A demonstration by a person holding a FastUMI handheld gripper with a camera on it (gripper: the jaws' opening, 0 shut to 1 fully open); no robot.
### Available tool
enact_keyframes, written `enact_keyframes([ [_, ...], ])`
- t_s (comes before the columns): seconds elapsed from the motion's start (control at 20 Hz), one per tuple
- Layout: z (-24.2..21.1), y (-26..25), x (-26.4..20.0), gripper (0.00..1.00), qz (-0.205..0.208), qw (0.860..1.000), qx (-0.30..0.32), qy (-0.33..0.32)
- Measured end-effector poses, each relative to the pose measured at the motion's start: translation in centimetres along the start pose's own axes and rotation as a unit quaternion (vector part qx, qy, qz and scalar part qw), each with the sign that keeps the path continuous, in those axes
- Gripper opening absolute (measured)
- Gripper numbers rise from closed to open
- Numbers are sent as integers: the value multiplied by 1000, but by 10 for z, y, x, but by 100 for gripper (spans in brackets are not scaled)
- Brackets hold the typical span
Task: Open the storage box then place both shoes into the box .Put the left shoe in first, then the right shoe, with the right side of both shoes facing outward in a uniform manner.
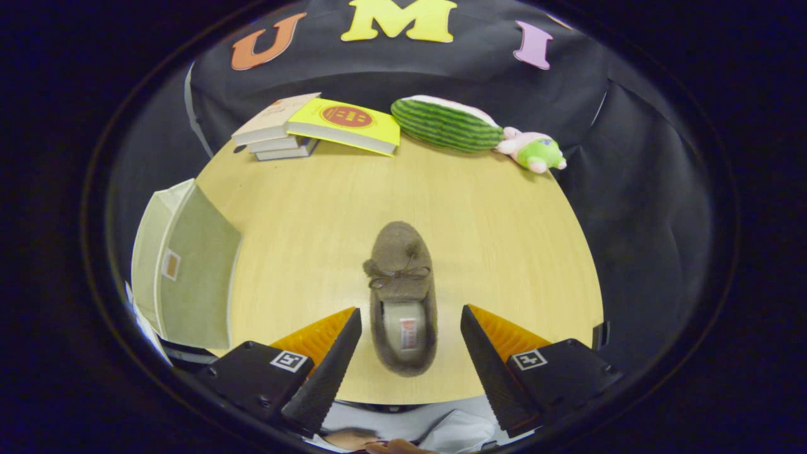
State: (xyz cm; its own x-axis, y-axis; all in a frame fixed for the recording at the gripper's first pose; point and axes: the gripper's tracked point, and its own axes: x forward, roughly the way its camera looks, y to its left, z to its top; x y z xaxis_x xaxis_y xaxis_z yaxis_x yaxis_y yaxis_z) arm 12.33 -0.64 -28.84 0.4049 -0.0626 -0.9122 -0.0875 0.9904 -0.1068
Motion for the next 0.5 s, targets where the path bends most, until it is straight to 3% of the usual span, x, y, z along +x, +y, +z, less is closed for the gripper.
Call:
enact_keyframes([
  [0.15, -18, -19, 23, 100, -16, 999, -29, 36],
  [0.35, -24, -27, 52, 90, -32, 997, -44, 49],
  [0.5, -28, -19, 69, 62, -9, 997, -26, 69],
])
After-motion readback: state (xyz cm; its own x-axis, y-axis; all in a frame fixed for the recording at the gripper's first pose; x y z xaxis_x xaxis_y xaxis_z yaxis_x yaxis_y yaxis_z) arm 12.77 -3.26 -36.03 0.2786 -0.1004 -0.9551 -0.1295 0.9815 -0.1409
